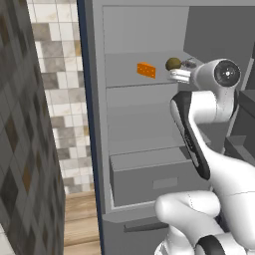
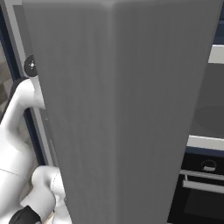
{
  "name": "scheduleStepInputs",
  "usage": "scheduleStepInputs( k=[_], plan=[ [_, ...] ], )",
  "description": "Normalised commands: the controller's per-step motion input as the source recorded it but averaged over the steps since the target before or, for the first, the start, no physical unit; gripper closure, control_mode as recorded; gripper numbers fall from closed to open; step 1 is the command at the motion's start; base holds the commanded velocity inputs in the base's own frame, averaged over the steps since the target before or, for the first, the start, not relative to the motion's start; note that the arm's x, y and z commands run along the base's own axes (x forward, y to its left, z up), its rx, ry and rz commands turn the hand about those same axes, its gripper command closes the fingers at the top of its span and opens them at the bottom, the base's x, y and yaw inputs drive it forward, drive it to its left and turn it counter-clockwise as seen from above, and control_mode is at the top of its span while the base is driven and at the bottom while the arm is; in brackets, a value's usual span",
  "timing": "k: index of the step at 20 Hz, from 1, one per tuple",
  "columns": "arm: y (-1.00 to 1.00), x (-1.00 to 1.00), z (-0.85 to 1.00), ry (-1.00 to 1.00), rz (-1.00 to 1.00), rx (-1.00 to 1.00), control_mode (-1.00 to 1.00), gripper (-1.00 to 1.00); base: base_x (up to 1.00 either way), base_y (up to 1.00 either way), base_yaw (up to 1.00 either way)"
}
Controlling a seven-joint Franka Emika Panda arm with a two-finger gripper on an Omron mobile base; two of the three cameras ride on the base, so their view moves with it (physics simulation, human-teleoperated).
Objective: Take the cheese, fish, and potato from the fridge and place them on the plate on the dining counter to create an appetizer plate.
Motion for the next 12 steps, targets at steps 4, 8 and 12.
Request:
scheduleStepInputs(
  k=[4, 8, 12],
  plan=[
    [0.0, 0.36, 0.0, -0.01, 0.02, -0.02, -1.0, -1.0, 0.0, 0.0, 0.0],
    [-0.02, 0.31, 0.0, 0.0, 0.03, -0.09, -1.0, -1.0, 0.0, 0.0, 0.0],
    [-0.2, 0.25, 0.0, 0.0, 0.01, -0.05, -1.0, -1.0, 0.0, 0.0, 0.0]
  ],
)
